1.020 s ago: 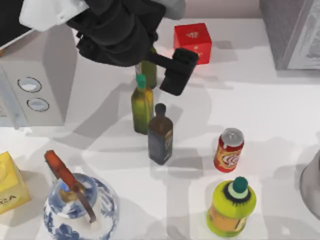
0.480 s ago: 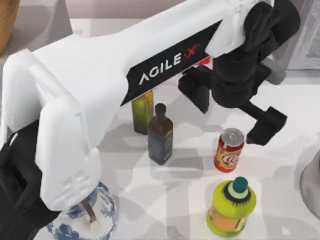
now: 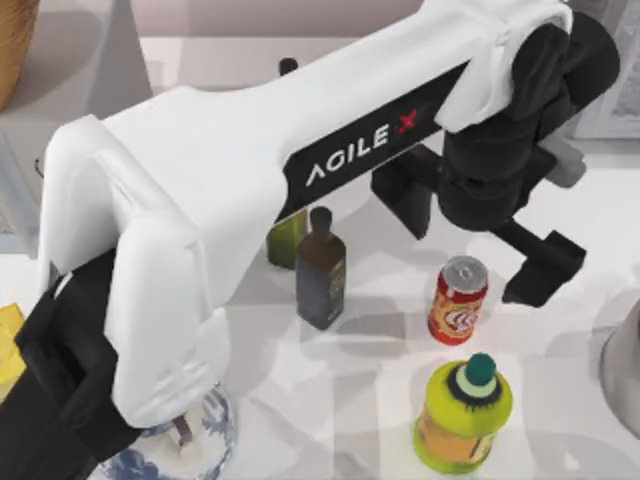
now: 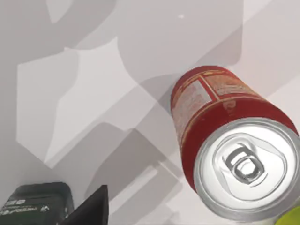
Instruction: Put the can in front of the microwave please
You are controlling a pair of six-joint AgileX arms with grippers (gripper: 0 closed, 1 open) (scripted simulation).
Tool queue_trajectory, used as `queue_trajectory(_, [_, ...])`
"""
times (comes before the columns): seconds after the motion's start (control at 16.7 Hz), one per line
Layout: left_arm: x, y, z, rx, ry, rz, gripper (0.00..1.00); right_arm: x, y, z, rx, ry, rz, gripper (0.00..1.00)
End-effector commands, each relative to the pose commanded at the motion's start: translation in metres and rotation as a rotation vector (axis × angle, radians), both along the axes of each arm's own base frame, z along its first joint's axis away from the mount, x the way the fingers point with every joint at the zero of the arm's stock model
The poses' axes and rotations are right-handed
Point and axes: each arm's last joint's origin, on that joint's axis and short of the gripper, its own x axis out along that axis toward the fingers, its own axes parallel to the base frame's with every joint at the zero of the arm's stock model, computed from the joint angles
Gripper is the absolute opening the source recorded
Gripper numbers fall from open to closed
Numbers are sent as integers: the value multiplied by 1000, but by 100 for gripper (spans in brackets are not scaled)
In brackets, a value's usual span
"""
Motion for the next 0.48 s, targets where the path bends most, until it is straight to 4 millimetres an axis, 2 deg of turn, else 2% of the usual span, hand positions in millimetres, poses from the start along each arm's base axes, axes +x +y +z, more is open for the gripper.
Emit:
queue_trajectory(0.18, [0, -2, -11, 1, -1, -5, 100, 0, 0, 0, 0, 0, 0, 100])
queue_trajectory(0.48, [3, -6, -52, -1, -2, -4, 100, 0, 0, 0, 0, 0, 0, 100])
